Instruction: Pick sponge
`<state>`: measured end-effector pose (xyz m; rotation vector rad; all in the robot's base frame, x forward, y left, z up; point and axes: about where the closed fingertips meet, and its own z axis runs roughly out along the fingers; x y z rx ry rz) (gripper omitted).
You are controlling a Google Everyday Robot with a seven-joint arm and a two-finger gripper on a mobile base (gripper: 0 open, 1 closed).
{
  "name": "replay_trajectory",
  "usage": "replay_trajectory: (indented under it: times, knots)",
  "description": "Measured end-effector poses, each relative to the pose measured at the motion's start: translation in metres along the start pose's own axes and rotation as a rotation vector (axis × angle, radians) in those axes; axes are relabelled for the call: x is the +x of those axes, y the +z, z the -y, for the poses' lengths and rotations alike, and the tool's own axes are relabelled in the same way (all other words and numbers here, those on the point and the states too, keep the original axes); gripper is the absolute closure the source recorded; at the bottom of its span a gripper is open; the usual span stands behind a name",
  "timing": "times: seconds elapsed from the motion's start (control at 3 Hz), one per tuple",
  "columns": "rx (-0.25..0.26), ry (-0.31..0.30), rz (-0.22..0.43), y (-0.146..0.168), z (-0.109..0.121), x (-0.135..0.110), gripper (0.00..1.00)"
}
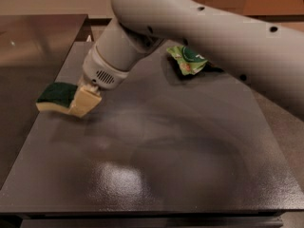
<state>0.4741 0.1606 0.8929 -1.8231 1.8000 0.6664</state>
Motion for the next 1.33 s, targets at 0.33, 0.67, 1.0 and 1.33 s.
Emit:
replay_trajectory:
  times: [0.33, 0.67, 1.0, 1.33]
  knots:
    - [0.011, -0.033, 0.001, -0.032, 0.013, -0.009, 1.0]
    - [0.02, -0.07, 0.003, -0.064, 0.022, -0.019, 1.0]
    - [0.021, -0.109, 0.017, -0.1, 0.029, -0.026, 1.0]
    - [0.02, -0.109, 0.017, -0.1, 0.029, -0.026, 1.0]
